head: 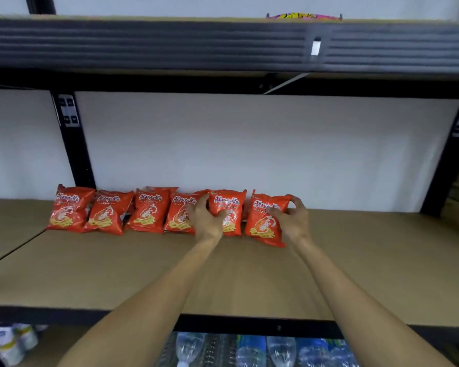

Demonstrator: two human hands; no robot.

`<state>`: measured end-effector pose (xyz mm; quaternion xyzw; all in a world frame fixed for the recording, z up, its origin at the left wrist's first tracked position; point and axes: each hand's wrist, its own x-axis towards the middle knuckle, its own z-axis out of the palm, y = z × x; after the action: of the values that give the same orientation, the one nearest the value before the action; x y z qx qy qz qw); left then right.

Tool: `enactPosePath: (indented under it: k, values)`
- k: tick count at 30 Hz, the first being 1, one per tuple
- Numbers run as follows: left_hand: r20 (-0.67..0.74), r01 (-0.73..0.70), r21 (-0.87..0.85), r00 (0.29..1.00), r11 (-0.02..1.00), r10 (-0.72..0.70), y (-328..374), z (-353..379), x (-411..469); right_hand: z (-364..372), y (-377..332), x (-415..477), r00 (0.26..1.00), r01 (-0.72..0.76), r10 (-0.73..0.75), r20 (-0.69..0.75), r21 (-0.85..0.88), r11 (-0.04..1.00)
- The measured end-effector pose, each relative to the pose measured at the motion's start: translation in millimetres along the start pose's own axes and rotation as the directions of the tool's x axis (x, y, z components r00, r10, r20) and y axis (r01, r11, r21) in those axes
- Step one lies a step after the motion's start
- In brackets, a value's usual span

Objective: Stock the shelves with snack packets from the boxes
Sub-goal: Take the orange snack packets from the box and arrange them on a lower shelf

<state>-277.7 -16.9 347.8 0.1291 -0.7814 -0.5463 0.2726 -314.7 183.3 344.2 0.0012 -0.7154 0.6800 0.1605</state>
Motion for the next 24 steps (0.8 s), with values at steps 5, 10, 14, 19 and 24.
enactPosePath:
  k: [5,10,14,19,24]
  values:
    - [-0.027,-0.053,0.044,0.998,0.998,0.054,-12.8,12.1,3.3,10.2,10.1,11.2,1.0,-0.001,0.001,-0.011,-0.075,0.997]
    - [-0.068,-0.197,0.202,0.975,0.959,0.214,-20.1,13.6,1.9,22.7,11.5,12.1,0.995,0.074,-0.084,-0.048,-0.183,0.98]
    - [-0.021,-0.272,0.461,0.948,0.845,0.316,-26.1,13.4,-1.4,31.3,12.3,11.1,0.988,0.109,-0.134,-0.077,-0.267,0.957]
    - [-0.011,-0.287,0.541,0.937,0.791,0.348,-32.9,13.6,-3.4,38.1,12.8,4.2,0.971,0.193,-0.234,-0.052,-0.413,0.89]
    - [0.029,-0.315,0.568,0.931,0.76,0.365,-34.1,14.1,-5.2,42.0,16.0,-2.7,0.872,0.318,-0.488,-0.039,-0.713,0.625]
